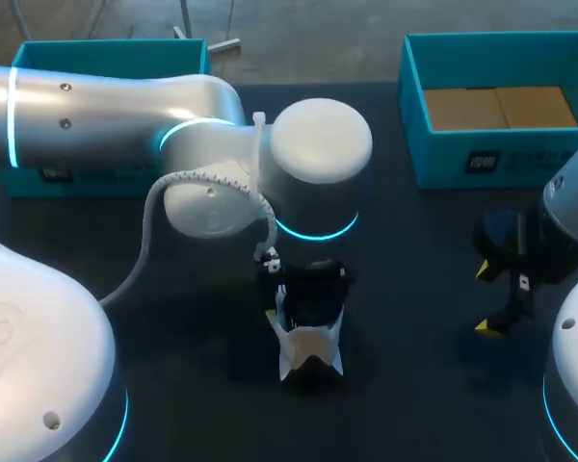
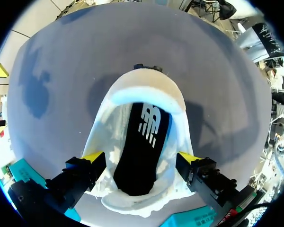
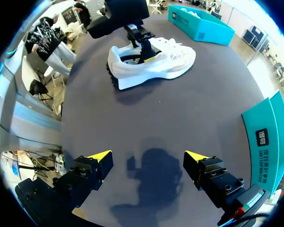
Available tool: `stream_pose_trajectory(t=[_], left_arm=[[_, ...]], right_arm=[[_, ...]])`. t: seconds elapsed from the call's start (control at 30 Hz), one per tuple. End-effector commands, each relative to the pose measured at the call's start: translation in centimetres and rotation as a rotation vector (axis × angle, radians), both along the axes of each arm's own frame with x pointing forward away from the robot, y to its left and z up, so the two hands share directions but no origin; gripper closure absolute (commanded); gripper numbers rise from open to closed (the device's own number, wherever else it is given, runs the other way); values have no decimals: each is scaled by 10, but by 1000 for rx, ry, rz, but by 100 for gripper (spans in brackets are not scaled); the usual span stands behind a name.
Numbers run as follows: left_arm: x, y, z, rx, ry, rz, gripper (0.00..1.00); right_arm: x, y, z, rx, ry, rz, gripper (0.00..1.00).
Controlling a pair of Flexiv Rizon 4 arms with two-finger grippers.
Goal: Take the shoe out of the shoebox, open the shoe tongue, remove and reinsert the insole, then place the shoe into the shoebox
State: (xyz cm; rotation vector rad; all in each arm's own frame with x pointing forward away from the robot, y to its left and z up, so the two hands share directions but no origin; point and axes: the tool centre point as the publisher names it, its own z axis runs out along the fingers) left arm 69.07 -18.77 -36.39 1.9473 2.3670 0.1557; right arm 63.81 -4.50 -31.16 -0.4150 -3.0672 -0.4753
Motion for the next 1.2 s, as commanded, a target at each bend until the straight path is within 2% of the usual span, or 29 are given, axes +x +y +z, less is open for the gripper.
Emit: stream_pose_trajectory(t=[0.03,0.57,0.87,1.2], left_arm=[[3,2,4,-3,2,-8,0],[17,0,11,0,15,-31,0],[34,4,21,-9,21,-14,0],[58,6,44,-22,-38,29,0]], right_arm=[[-2,0,-1,1,-4,0,0],[-2,0,-1,1,-4,0,0],[-2,0,-1,1,-4,0,0],[-2,0,-1,1,-4,0,0]])
